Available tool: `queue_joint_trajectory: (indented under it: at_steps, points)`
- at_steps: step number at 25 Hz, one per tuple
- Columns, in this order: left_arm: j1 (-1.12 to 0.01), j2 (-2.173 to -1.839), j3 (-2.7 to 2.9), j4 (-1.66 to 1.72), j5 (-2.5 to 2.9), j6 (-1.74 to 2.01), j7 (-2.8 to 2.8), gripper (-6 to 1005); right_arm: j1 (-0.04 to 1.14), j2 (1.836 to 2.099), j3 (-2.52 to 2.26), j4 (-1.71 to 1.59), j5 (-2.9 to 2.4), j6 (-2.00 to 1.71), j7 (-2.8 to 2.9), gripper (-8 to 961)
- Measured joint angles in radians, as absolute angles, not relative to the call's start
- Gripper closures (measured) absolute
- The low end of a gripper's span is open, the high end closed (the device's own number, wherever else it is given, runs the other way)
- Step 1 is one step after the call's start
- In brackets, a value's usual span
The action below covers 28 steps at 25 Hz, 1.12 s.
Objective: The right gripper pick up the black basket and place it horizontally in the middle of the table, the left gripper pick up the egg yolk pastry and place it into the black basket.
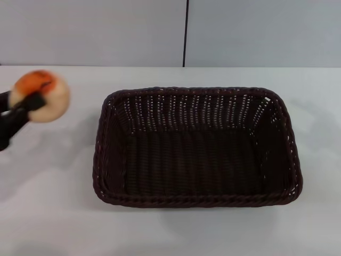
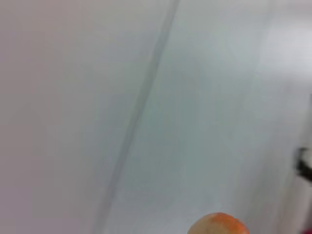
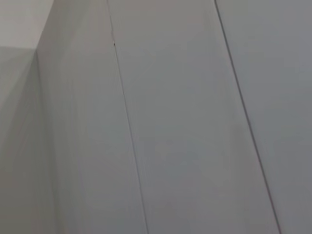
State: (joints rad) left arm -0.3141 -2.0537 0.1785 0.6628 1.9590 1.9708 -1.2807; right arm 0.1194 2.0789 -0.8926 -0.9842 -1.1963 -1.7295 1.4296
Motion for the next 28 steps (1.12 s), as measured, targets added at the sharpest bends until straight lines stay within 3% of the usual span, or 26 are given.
queue_joint_trajectory:
  at_steps: [1,8,19,28]
  points:
    - [-0.352,-2.067,0.229,0.641,1.955,1.972,-1.274,826,0.119,2.080,-0.869,-0.971,-1.189,-1.738,1.430,215]
    - [-0.446,-2.071,0.318,0.429,1.951,1.914,-1.115,871,0.130,2.080,-0.706,-0.831,-1.183,-1.797,1.395,215]
    - [-0.468,-2.071,0.367,0.302,1.957,1.802,-0.975,415,0.112,2.077,-0.489,-0.670,-1.189,-1.846,1.315,215]
    - [-0.329,-2.066,0.104,0.268,1.809,1.724,-0.712,229,0.114,2.077,-0.254,-0.352,-1.186,-1.839,0.967,215]
